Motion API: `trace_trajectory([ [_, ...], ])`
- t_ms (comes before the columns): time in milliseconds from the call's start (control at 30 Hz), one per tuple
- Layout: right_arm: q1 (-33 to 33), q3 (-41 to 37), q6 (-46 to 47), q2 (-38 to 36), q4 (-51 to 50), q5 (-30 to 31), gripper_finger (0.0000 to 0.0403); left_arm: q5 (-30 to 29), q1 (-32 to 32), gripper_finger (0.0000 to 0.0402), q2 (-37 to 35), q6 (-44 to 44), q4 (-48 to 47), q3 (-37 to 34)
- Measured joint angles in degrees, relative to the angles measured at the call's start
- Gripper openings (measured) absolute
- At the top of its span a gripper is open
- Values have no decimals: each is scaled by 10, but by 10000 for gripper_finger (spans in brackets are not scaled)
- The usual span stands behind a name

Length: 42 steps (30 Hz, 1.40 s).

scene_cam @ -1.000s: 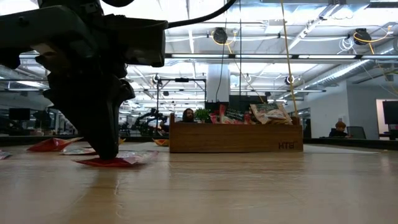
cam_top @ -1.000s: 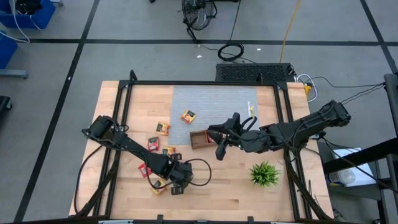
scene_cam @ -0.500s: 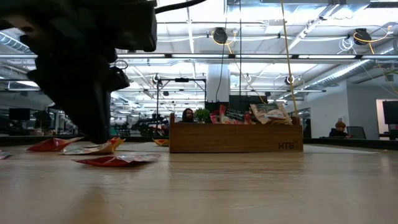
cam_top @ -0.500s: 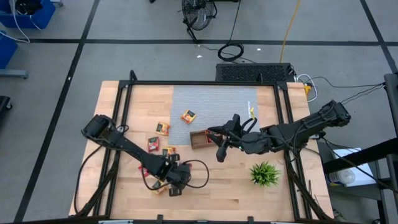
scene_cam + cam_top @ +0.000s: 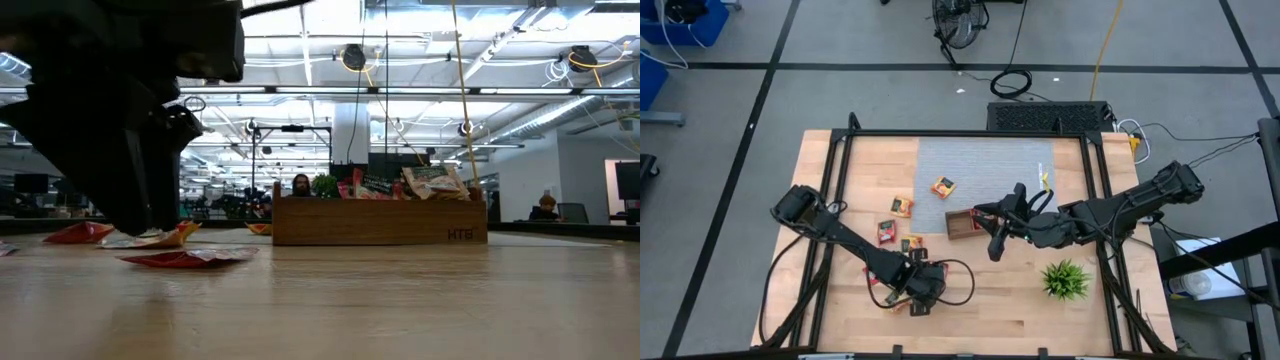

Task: Pick & Place Tea
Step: Put the red tea bag into the middle section of the wooden organizer

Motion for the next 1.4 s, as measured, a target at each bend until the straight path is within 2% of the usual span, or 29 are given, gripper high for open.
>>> trace_trajectory([
  [167,0,0,0,0,0,0,116,-34,-8,205,9,8,-5,0],
  [500,0,0,0,0,-1,1,116,-13,13,139,60,50,22,4],
  [600,0,0,-4,0,-1,1,116,-2,16,106,69,53,19,4],
  [767,0,0,-13,0,0,1,116,-3,16,20,75,53,20,4],
  [1000,0,0,20,0,2,2,116,-42,-2,18,50,19,6,1],
  [1200,-5,0,51,-5,8,-22,116,-75,-16,17,-14,-17,-119,8],
  [1400,-6,0,66,-5,8,-41,116,-89,-14,15,-71,-6,-201,36],
])
